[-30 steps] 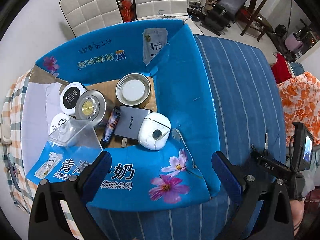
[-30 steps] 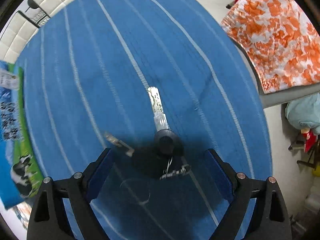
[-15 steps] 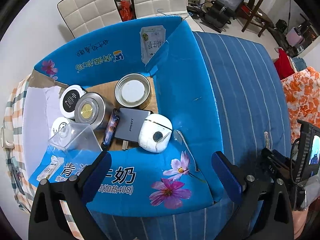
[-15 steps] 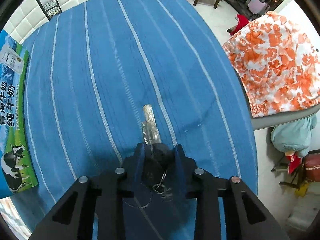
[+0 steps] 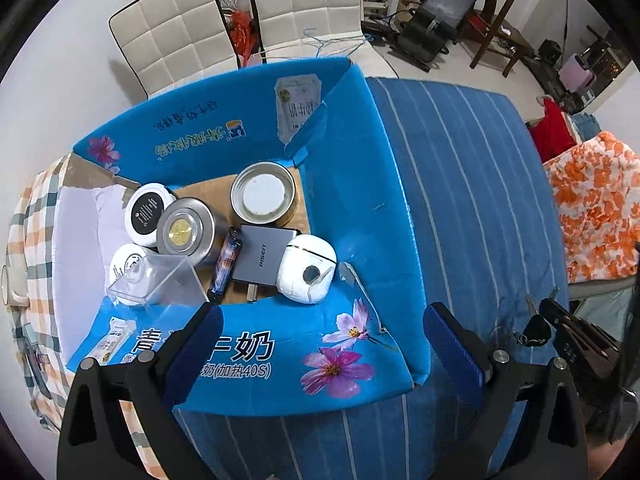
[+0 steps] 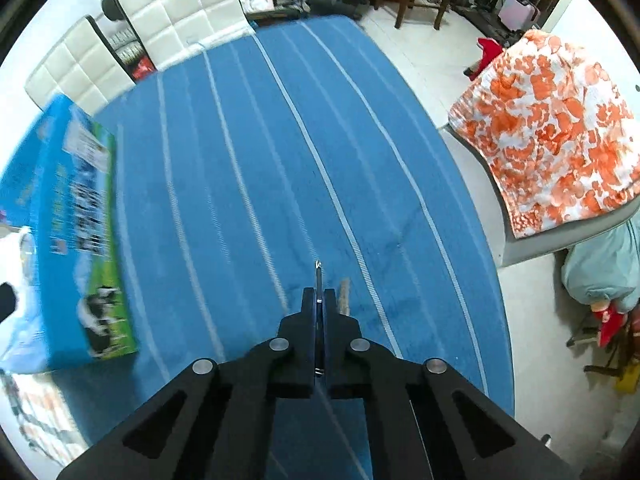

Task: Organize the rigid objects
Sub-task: 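Lower the right tool and grasp the car keys by the key ring, then carry the keys into the blue box with the right tool and release them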

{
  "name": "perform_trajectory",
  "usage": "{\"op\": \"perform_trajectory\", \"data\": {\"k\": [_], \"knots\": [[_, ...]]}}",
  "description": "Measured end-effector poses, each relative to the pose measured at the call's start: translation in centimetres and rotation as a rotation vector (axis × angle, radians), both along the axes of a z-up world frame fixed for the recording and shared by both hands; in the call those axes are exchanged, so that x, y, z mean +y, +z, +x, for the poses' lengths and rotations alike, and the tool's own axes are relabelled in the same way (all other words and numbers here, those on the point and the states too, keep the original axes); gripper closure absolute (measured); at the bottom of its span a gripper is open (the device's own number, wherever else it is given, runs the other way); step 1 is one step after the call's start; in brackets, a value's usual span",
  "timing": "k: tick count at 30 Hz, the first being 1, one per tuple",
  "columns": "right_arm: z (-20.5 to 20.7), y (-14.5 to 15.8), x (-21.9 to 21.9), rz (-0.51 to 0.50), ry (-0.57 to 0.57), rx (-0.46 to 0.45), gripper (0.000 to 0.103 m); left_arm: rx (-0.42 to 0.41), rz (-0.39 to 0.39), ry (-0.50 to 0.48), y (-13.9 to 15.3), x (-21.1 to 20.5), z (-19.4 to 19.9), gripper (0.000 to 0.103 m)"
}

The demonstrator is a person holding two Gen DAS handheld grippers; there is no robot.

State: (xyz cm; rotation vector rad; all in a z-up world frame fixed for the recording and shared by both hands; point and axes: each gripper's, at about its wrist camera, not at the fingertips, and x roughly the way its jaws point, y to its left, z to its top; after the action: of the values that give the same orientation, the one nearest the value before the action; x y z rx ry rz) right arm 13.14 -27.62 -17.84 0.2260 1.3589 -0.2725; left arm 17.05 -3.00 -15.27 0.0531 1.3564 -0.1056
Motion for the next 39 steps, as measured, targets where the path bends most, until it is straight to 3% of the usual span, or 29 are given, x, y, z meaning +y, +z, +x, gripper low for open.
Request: {"op": "perform_trajectory", "data": {"k": [7, 13, 19, 24, 39], "knots": [[0.0, 7.4, 3.3, 0.068, 0.066, -0.120, 0.101, -0.009, -0.054, 0.024, 1.9, 1.5, -0.4, 0.000], [1.5, 13.2, 8.1, 0.171, 0.155, -0.226, 0.101, -0.062, -0.097, 0.063, 5.7, 4.6, -0.4, 0.000], [4.1, 16.0, 13.6, 0.271, 0.260, -0.282, 0.101, -0.120, -0.093, 0.125, 8.0, 8.3, 0.4, 0.000], [7.0, 15.2, 17.6, 0.332, 0.299, -0.272, 0.101, -0.126, -0.081, 0.173, 7.3, 11.4, 2.0, 0.000], [17.4, 4.0, 25.9, 0.315, 0.305, -0.127, 0.101, -0.069, -0.015, 0.237, 0.1, 18.8, 8.0, 0.000]]}}
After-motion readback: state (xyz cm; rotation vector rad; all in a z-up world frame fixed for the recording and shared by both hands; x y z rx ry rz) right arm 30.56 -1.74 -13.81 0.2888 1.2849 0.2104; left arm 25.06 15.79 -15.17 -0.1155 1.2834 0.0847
